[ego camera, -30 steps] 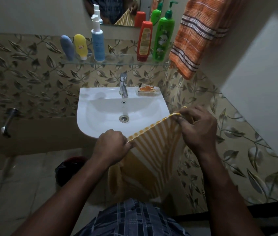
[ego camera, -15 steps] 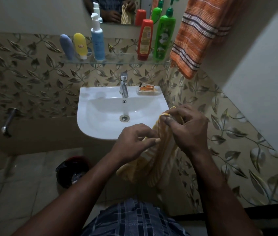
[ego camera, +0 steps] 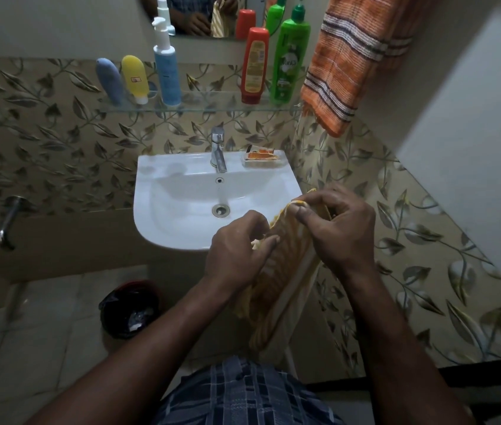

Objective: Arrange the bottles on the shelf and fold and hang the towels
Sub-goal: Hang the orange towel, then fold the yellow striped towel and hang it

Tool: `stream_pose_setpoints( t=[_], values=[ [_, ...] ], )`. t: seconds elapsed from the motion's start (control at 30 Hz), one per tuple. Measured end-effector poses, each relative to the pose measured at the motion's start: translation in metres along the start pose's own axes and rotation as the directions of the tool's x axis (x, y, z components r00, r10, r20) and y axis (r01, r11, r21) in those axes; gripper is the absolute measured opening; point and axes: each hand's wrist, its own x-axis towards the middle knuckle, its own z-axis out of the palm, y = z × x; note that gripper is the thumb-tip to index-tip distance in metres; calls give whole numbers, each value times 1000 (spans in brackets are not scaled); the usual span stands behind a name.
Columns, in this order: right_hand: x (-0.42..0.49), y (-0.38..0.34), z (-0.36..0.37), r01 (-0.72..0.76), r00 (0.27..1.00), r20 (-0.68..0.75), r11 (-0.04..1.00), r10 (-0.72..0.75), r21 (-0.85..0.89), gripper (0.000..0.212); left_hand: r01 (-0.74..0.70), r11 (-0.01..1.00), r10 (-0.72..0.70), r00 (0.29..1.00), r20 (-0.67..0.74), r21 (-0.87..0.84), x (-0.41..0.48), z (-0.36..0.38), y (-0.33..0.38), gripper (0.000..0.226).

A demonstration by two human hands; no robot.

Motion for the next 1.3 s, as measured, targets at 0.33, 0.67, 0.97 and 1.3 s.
stream_pose_setpoints(
  t=[0.33, 0.67, 0.97, 1.3],
  values=[
    [0, 2, 2, -30, 1000, -8, 1000, 30, -8, 12, -73, 996, 72, 997, -24, -44, -3, 0, 4, 12],
    [1, 4, 3, -50, 998, -40, 998, 48, -35, 14, -180, 980, 187, 979, -83, 89, -9, 8, 3, 25],
    [-4, 9, 3, -60, 997, -55, 997, 57, -52, 13, 196, 964, -214, 972, -92, -178, 0, 3, -13, 6],
    [1, 13, -3, -91, 989, -124, 995, 86, -39, 13, 296, 864, -248, 954, 167, -407, 3, -17, -17, 3]
  ],
)
